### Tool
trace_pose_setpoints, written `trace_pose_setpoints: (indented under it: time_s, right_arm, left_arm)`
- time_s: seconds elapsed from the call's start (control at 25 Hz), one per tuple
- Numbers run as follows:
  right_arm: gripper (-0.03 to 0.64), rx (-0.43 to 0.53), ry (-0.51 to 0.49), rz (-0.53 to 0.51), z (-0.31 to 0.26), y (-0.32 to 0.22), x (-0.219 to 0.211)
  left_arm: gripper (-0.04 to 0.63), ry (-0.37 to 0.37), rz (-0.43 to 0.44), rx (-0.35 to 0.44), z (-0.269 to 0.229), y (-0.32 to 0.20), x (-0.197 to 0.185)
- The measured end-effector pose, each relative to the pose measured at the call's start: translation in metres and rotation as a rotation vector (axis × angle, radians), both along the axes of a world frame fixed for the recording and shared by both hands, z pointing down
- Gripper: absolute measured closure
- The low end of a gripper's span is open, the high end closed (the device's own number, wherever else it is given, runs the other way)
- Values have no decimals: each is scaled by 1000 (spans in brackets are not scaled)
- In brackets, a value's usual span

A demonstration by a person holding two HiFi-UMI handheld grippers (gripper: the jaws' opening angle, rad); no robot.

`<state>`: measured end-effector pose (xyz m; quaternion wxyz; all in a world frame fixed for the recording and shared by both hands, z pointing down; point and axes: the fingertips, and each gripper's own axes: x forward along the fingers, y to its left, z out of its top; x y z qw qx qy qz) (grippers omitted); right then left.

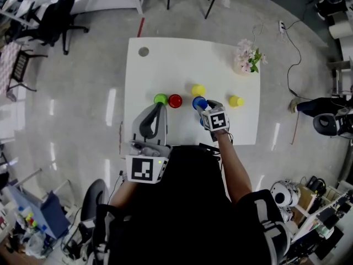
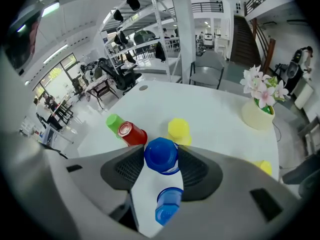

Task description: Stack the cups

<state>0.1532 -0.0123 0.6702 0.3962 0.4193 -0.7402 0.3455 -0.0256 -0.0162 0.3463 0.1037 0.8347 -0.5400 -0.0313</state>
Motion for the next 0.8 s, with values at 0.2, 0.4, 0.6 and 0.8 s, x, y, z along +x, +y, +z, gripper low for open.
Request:
trace_pose_setpoints:
  time_s: [0.2, 0.4, 0.6, 0.8]
  right_arm:
    - [388, -26, -17, -41, 15, 0, -20]
    - [388, -45, 16, -57, 19, -2, -27]
    - [388, -46, 33, -70, 21, -4, -31]
    - [388, -63, 40, -74, 25, -3, -30]
  left_arm:
    - [574, 4, -8, 1, 1, -2, -10]
    - [574, 14, -18, -3, 4, -7, -17]
    - [574, 13, -18, -14, 6, -8, -20]
    - [574, 11, -24, -22, 5, -7, -22]
